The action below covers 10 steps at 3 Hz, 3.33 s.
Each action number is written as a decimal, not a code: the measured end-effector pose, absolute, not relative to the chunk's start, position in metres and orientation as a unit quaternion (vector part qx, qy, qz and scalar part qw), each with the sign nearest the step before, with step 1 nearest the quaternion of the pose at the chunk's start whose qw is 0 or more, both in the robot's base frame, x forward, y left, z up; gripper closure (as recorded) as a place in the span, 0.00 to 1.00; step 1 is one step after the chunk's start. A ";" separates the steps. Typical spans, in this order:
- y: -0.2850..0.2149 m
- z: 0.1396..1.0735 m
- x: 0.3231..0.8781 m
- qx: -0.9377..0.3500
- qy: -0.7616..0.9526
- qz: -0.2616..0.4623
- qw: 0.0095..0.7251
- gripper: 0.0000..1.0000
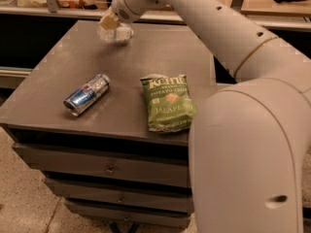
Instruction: Move blue plastic bottle near redbull can
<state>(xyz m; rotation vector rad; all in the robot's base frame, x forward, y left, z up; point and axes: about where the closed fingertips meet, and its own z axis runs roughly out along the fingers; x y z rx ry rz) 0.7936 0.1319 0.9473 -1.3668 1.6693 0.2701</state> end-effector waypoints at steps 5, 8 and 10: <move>0.124 0.974 0.770 -0.422 0.719 0.029 0.552 0.00; 0.136 0.909 0.806 -0.210 0.832 0.161 0.488 0.00; 0.130 0.891 0.809 -0.151 0.848 0.189 0.472 0.00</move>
Offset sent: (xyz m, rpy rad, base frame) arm -0.0229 -0.0428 0.0536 0.0246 -0.0432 -0.0792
